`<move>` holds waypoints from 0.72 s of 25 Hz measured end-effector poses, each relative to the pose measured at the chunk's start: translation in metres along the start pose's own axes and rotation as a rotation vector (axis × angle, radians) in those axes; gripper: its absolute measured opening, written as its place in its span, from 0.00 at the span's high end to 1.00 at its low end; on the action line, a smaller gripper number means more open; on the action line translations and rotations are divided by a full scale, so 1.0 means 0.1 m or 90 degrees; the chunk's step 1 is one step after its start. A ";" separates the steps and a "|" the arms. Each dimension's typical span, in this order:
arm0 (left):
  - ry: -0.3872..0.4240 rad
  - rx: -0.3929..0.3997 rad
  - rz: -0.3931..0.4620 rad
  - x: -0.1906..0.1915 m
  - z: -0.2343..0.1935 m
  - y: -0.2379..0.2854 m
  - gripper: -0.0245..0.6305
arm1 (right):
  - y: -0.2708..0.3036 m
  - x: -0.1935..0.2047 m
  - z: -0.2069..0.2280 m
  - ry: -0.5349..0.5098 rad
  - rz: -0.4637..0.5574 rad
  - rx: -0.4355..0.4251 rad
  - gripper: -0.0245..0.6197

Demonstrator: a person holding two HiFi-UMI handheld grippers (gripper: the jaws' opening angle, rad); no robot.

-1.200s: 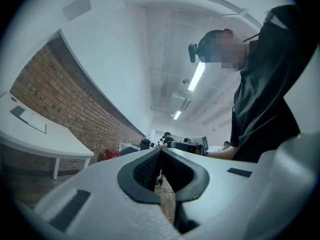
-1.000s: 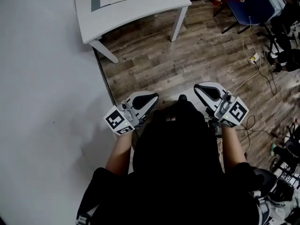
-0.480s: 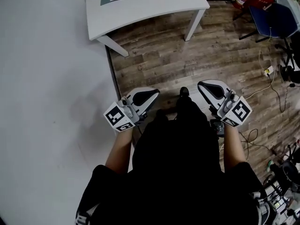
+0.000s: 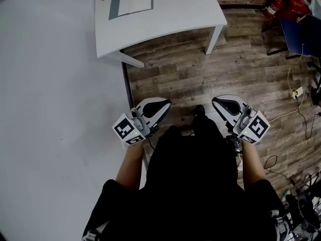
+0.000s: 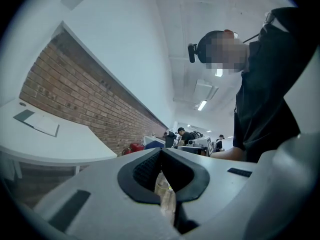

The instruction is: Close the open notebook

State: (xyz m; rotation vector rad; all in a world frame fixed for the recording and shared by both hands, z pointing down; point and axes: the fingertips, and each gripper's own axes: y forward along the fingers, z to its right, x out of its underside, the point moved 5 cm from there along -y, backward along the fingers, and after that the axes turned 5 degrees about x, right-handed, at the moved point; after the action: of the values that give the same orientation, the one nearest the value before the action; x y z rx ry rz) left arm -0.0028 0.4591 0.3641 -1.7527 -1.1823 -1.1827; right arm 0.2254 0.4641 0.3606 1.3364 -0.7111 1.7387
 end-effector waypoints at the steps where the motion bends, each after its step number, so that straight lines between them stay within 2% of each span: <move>1: -0.003 -0.011 -0.003 0.01 -0.03 0.05 0.94 | -0.01 0.01 0.10 0.008 -0.002 -0.008 0.95; 9: -0.047 -0.087 0.012 0.08 -0.23 0.05 0.94 | 0.26 0.08 0.57 0.029 -0.021 -0.070 0.95; 18: -0.045 -0.104 0.059 -0.13 -1.06 -0.09 0.94 | 1.12 -0.04 1.03 0.013 -0.041 -0.079 0.95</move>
State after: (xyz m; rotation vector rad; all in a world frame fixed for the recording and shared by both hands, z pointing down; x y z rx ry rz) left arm -0.0451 0.3633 0.3877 -1.9632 -1.0585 -1.1990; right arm 0.1812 0.3216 0.3900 1.2421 -0.7438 1.6277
